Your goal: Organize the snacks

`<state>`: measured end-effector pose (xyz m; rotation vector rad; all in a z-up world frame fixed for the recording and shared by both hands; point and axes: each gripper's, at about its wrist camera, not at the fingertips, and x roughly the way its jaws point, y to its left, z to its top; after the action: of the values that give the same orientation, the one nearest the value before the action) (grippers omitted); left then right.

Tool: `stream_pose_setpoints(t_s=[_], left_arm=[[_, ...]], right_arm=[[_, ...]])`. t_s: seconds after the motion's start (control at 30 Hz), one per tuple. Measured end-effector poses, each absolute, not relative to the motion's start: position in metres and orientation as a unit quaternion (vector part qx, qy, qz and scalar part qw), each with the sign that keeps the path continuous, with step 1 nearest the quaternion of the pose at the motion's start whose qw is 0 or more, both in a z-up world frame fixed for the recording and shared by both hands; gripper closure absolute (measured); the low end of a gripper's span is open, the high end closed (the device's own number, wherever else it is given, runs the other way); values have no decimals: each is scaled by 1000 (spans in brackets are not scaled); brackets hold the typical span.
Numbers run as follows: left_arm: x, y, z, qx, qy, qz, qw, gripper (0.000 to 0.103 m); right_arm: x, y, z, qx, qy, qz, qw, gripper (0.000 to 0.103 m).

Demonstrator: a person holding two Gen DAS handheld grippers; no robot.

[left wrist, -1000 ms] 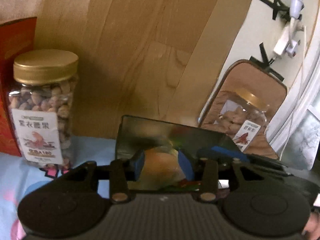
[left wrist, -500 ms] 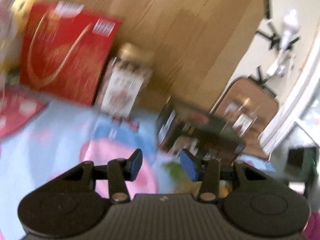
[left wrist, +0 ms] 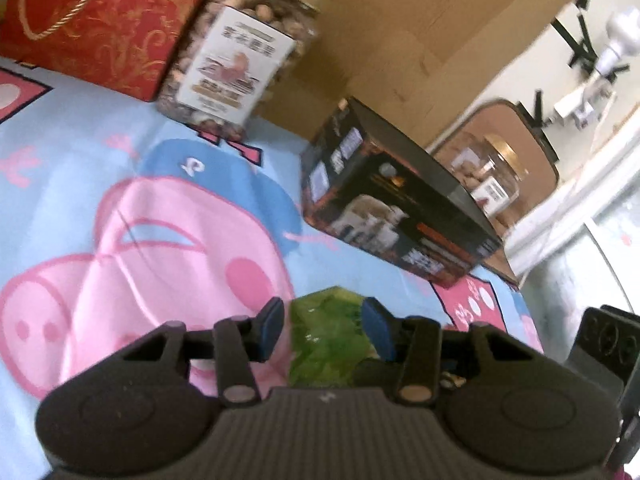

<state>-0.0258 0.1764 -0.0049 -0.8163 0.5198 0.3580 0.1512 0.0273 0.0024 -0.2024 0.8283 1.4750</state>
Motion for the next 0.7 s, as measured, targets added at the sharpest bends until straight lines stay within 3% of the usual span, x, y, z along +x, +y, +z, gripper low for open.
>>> stream_pose_setpoints(t_s=[0.13,0.2,0.33,0.37,0.47,0.7], left_arm=[[-35,162,-4,-382,259,164,872,56],[-45,154,-4,-379,257,159,875,56],[-56,143,-8,-376,243,164,879,62],[-57,144,-9,-384,239,164,877,62],[-57,150,-12,-411,231,149,869,62],[-44,154,11,-418,218,130,872,68]], right_arm=[[149,18,4,-88,362,649,663,61],[149,13,7,-92,357,645,670,52],[154,14,3,-71,374,645,663,46],[155,17,3,-67,379,646,659,47],[151,25,1,-66,389,652,647,66],[145,14,22,-35,332,650,682,78]])
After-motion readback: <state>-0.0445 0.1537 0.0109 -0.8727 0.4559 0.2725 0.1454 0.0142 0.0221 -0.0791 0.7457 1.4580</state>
